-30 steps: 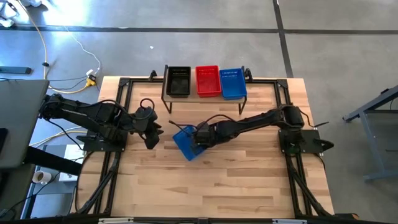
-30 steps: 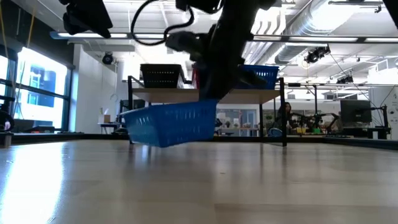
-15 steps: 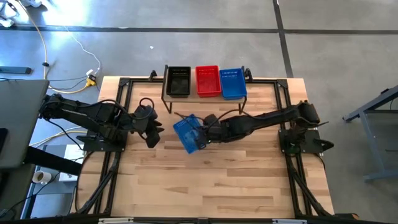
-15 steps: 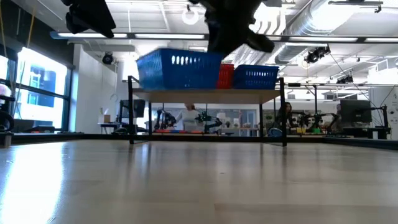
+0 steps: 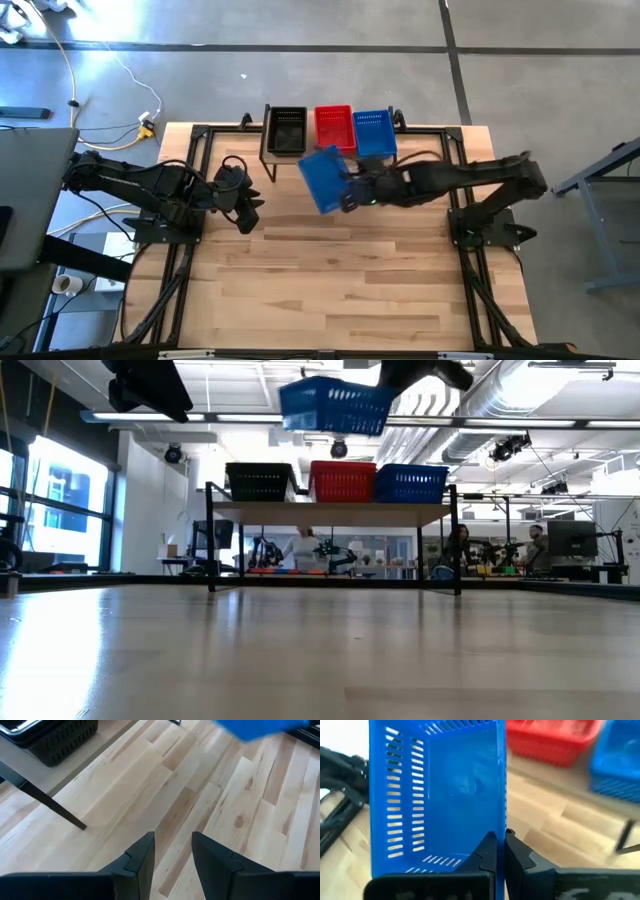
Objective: Stack baskets on shelf by color
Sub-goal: Stack the blue bin on top of the stacked blue bins on the shelf
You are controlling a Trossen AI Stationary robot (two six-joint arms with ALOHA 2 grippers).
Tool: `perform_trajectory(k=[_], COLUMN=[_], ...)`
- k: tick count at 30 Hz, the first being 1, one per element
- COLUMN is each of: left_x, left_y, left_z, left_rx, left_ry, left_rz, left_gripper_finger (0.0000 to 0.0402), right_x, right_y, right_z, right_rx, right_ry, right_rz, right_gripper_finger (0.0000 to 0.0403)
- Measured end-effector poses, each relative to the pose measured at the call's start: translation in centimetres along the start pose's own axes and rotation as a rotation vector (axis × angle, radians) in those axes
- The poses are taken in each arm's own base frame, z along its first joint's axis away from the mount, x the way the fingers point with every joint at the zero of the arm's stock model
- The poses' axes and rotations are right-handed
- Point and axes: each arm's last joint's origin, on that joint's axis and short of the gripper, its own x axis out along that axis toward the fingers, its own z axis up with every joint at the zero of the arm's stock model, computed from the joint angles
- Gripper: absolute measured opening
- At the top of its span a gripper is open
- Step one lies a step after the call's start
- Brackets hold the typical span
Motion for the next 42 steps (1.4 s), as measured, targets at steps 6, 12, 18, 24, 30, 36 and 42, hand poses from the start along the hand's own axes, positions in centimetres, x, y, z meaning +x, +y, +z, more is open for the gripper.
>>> perform_trajectory(k=[6, 12, 18, 24, 30, 36, 42], left_x=[0.0, 0.0, 0.0, 0.0, 0.0, 0.0, 0.0], left_y=[0.0, 0.0, 0.0, 0.0, 0.1, 0.1, 0.1], left_z=[0.0, 0.0, 0.0, 0.0, 0.0, 0.0, 0.1], left_rx=[0.000, 0.000, 0.000, 0.000, 0.000, 0.000, -0.001], left_ry=[0.000, -0.001, -0.002, -0.007, -0.014, -0.016, -0.018], left_rz=[0.000, 0.001, 0.002, 0.009, 0.018, 0.021, 0.020], left_gripper_finger=[0.0120, 0.0120, 0.0120, 0.0119, 0.0119, 0.0119, 0.0119], right_x=[-2.8, -4.5, -6.0, -6.9, -6.7, -6.5, -6.9], right_y=[-2.4, -4.9, -7.8, -9.6, -10.5, -12.2, -14.0], right_z=[2.2, 3.7, 4.6, 4.9, 5.2, 6.4, 7.7], right_rx=[0.029, 0.075, 0.110, 0.113, 0.100, 0.085, 0.103], right_ry=[-0.089, -0.118, -0.112, -0.096, -0.079, -0.056, -0.055], right_rz=[-0.012, -0.058, -0.142, -0.204, -0.259, -0.297, -0.290], right_gripper_finger=[0.0000, 0.0000, 0.0000, 0.0000, 0.0000, 0.0000, 0.0000])
